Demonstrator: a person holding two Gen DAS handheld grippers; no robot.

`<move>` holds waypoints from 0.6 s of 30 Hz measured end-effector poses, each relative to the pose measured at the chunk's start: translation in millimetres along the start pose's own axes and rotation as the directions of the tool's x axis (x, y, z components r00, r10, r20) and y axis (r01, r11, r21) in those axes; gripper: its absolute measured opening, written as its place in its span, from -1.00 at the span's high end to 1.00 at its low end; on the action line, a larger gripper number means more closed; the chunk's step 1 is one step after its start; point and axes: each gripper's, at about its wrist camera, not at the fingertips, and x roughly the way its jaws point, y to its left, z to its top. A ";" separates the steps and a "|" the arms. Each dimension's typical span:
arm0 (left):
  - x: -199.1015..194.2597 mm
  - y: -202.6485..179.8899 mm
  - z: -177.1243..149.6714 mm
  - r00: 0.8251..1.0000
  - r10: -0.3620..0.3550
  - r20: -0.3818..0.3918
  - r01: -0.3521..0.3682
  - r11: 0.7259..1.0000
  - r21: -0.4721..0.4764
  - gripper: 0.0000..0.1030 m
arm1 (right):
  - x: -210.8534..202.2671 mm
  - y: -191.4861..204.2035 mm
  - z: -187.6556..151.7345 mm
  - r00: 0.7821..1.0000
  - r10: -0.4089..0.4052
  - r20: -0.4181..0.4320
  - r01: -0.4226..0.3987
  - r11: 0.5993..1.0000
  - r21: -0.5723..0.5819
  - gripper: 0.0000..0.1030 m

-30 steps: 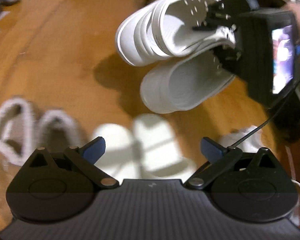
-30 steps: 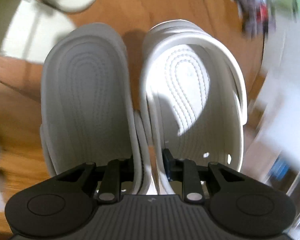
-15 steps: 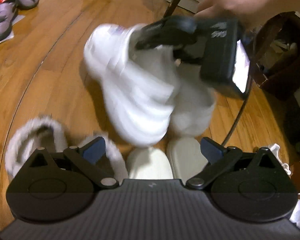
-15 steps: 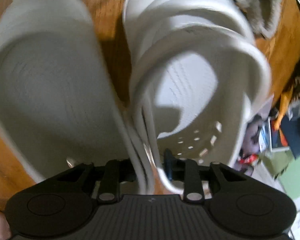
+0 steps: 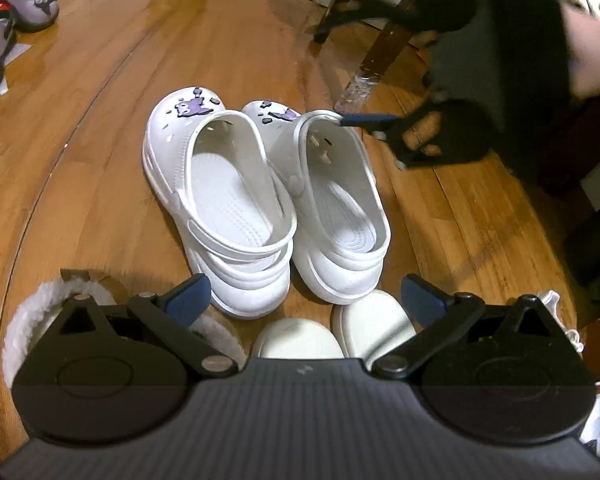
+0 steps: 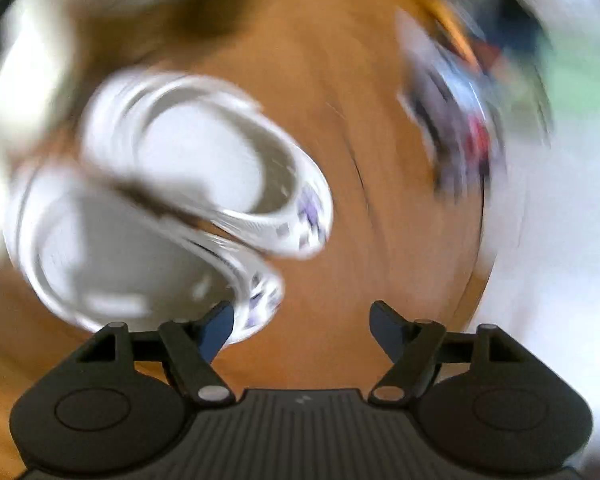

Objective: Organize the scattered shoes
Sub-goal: 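Lower the clogs beside the fur-lined slippers and open the right gripper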

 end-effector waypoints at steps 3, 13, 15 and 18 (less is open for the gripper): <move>1.3 -1.3 0.6 1.000 0.013 0.000 -0.013 1.000 0.008 -1.00 | -19.1 -11.8 -30.6 0.978 0.203 -0.041 -0.153 0.841 0.519 -0.54; 5.3 3.8 1.3 0.997 0.073 -0.018 -0.073 0.997 0.003 -1.00 | -6.1 13.2 -55.9 0.864 0.413 0.288 -0.340 0.055 0.939 -0.36; 6.2 1.0 2.6 0.997 0.072 -0.014 -0.072 0.997 0.020 -1.00 | 28.7 28.6 -38.8 0.877 0.401 0.266 -0.321 0.074 0.944 -0.34; 8.4 0.9 3.6 0.998 0.066 0.002 -0.066 0.997 0.027 -1.00 | 60.8 41.8 -21.0 0.901 0.369 0.227 -0.283 0.105 0.953 -0.34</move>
